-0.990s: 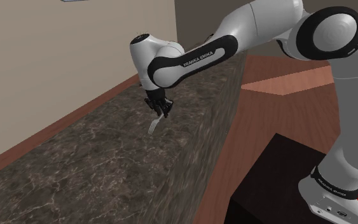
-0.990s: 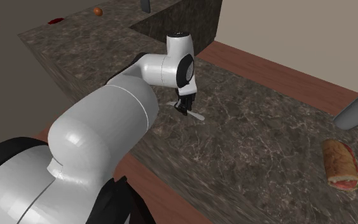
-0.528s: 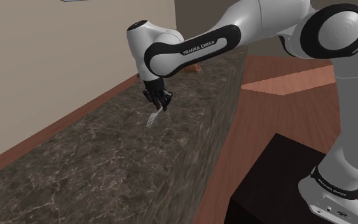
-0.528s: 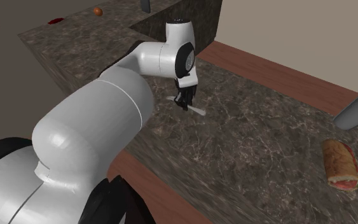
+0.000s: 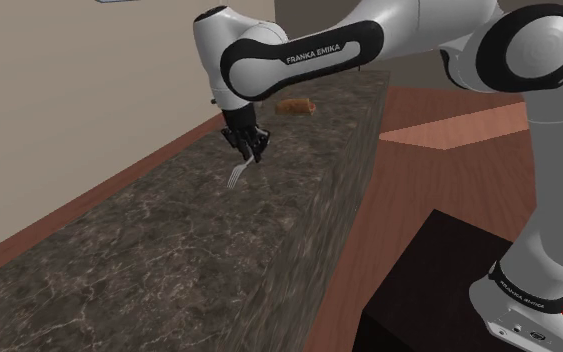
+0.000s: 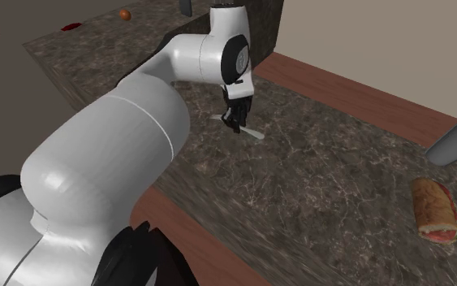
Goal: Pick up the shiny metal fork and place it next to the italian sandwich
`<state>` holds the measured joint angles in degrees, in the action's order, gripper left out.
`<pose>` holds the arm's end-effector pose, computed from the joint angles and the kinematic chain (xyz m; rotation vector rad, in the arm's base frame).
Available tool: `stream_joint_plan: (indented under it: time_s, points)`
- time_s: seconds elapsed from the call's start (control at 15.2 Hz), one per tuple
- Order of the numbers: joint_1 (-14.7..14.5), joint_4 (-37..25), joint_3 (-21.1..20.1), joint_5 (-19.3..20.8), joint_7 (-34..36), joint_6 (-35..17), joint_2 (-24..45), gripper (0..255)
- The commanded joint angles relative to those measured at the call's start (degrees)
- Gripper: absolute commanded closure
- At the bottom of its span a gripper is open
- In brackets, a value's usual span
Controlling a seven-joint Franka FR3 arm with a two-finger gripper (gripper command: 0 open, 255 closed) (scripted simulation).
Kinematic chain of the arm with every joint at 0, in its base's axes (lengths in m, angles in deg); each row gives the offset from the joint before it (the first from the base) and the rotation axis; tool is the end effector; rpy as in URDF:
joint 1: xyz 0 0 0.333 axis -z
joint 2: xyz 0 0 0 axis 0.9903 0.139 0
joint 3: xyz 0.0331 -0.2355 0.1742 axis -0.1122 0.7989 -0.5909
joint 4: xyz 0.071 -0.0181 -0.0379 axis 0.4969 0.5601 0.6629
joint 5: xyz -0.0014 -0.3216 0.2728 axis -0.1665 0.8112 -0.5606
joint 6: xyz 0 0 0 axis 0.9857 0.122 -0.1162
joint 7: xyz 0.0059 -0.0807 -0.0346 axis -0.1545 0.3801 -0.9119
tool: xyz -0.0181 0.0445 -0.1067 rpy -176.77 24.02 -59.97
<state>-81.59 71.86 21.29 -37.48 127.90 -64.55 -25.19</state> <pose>0.6449 0.2866 0.4497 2.4892 -1.7513 0.1716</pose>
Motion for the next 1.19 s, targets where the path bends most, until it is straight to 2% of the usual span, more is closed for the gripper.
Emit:
stream_joint_plan:
  time_s: [0.0,0.33,0.73,1.12]
  points:
    - [-0.27,-1.63,-0.01,-0.04,-0.37,1.49,0.07,255]
    - [-1.17,-5.71,-0.03,0.01,-1.05,5.05,0.43,255]
    - [6.73,0.77,0.86,-2.30,-7.92,1.40,-4.10,255]
    - [13.17,3.65,2.44,-3.77,-15.13,-0.93,-6.31,255]
